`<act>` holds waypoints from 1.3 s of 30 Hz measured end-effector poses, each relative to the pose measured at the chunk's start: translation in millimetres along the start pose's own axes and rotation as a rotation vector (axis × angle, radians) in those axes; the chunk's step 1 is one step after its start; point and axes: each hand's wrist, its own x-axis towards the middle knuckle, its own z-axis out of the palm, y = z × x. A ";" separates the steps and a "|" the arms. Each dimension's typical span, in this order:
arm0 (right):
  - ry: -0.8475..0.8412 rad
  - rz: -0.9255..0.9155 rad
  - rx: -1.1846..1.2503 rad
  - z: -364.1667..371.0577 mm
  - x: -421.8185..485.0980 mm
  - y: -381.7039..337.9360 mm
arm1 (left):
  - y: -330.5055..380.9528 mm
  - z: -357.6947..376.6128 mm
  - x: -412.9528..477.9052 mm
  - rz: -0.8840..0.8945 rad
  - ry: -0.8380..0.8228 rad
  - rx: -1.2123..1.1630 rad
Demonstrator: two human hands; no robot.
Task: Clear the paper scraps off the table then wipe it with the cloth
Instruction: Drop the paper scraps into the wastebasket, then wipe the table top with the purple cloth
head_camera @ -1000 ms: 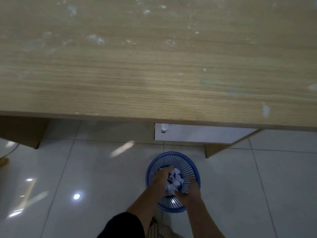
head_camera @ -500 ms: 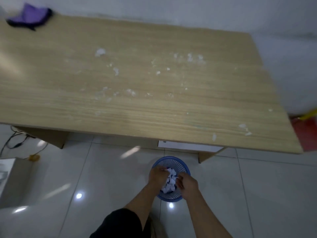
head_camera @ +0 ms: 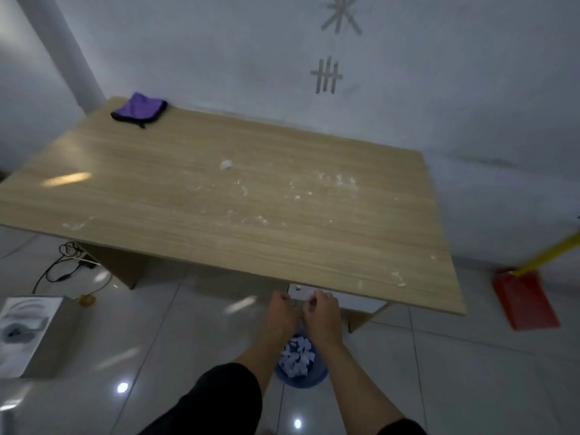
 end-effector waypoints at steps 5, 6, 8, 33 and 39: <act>-0.045 -0.162 -0.133 0.2 2.7 -34.2 | 9.5 -38.9 -6.0 0.055 0.076 0.049; -0.048 -0.188 -0.163 2.3 5.5 -42.4 | 9.3 -47.8 -3.1 0.080 0.096 0.068; -0.056 -0.227 -0.203 9.1 12.6 -61.6 | 9.0 -68.7 4.6 0.130 0.136 0.098; -0.129 -0.366 -0.364 206.2 120.6 -365.3 | -29.1 -442.0 164.0 0.239 0.343 0.166; -0.145 -0.358 -0.272 237.3 170.9 -434.7 | -18.9 -503.2 214.2 0.226 0.376 0.136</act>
